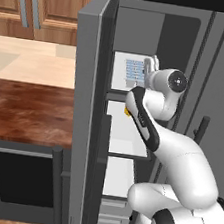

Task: Open the freezer door, pick up the ice cube tray from the freezer, and place it on the dining counter.

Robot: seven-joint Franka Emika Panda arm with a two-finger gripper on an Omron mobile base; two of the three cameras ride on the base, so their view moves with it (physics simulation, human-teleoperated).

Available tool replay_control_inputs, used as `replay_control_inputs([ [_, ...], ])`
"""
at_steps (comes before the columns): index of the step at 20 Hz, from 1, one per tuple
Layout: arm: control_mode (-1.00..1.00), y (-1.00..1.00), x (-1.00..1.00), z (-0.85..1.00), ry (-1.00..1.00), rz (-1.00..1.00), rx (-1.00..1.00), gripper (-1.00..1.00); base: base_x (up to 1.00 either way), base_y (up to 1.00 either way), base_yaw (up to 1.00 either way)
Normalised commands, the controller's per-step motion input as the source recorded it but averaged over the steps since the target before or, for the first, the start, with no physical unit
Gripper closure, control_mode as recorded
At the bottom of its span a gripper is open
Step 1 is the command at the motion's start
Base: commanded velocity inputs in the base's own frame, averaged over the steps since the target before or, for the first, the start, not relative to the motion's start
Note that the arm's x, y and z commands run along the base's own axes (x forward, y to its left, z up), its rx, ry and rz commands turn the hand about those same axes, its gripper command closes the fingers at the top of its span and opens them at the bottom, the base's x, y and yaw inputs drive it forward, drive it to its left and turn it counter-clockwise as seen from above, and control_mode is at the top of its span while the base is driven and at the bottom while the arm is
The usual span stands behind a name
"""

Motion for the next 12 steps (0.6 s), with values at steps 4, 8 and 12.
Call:
replay_control_inputs([
  [4, -1.0, 0.09, 0.04, -0.04, 0.0, 0.0, 0.0, -1.0, 0.0, 0.0, 0.0],
  [8, -1.0, 0.05, 0.14, 0.0, 0.0, 0.0, 0.0, -1.0, 0.0, 0.0, 0.0],
  [12, -1.0, 0.06, 0.17, 0.0, 0.0, 0.0, 0.0, -1.0, 0.0, 0.0, 0.0],
])
